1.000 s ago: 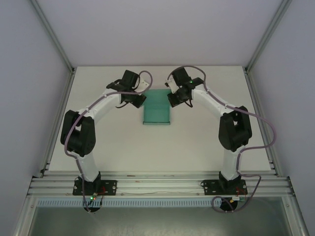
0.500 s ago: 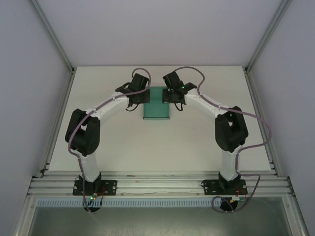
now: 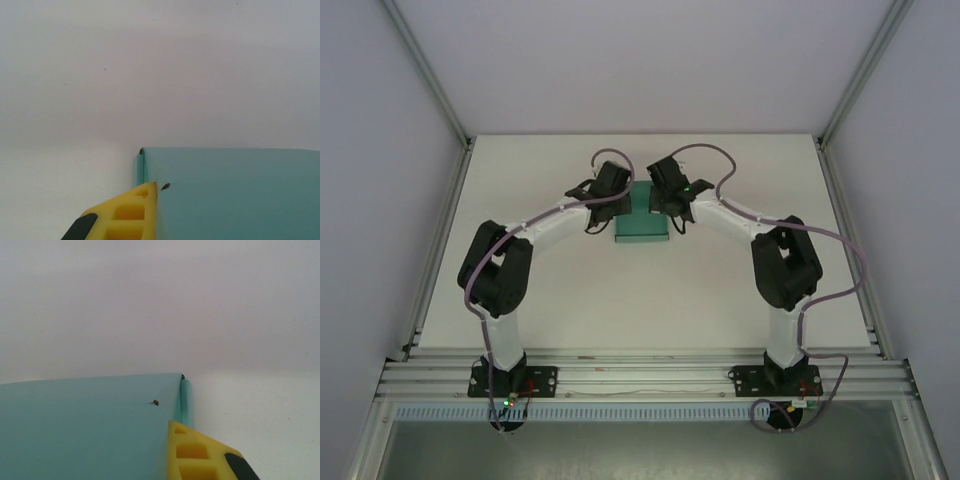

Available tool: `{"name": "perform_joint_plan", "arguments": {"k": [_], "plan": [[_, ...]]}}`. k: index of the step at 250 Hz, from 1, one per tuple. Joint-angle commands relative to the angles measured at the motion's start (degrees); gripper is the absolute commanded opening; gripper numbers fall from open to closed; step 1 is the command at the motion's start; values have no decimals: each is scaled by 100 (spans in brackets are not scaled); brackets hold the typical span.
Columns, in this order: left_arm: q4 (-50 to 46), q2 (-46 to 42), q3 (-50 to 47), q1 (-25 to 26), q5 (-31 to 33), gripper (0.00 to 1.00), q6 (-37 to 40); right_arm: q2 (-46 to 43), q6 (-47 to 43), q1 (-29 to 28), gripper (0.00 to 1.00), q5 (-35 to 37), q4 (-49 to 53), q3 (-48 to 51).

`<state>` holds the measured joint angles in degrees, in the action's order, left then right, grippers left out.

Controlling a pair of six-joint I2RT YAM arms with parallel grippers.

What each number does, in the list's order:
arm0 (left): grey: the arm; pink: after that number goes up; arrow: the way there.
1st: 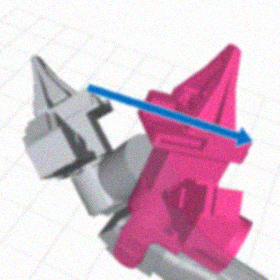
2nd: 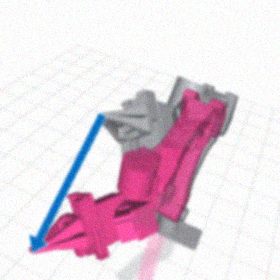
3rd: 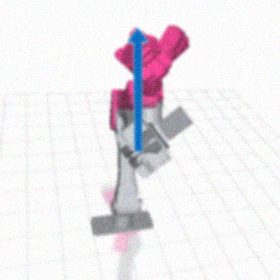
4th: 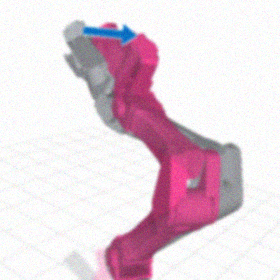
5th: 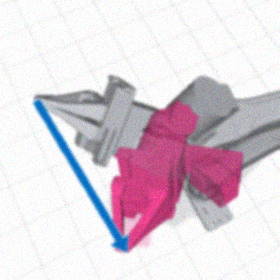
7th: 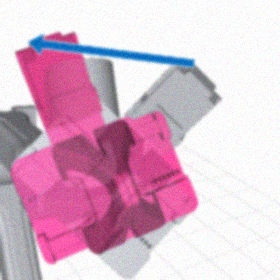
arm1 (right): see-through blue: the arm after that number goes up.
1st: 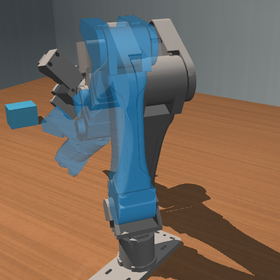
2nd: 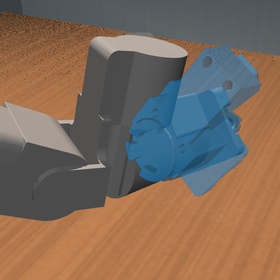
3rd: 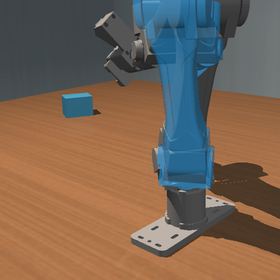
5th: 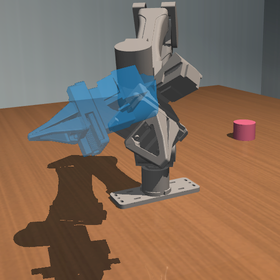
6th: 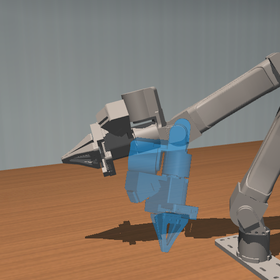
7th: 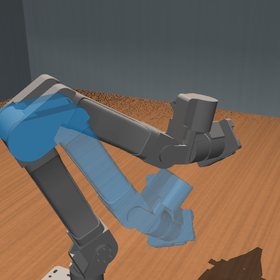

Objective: Assemble paper box

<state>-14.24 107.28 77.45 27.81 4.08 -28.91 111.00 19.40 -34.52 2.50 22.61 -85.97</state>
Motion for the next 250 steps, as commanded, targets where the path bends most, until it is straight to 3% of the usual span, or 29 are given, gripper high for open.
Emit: {"name": "perform_joint_plan", "arguments": {"k": [1, 99, 149, 206, 250], "plan": [[770, 42, -240, 278, -473, 0, -117, -59, -101, -261, 0, -346, -728, 182], [1351, -248, -1125, 411, -577, 2, -119, -481, -352, -302, 0, -145, -1701, 1516], [1217, -760, -1288, 460, -751, 24, 94, -651, -609, -344, 0, 419, -1911, 2137], [518, -1288, -1147, 462, -245, 54, 77, -764, -392, -451, 0, 882, -2028, 2520], [-57, -1804, -1147, 460, 70, 90, 88, -824, -446, -514, 0, 1072, -2043, 2632]]}}
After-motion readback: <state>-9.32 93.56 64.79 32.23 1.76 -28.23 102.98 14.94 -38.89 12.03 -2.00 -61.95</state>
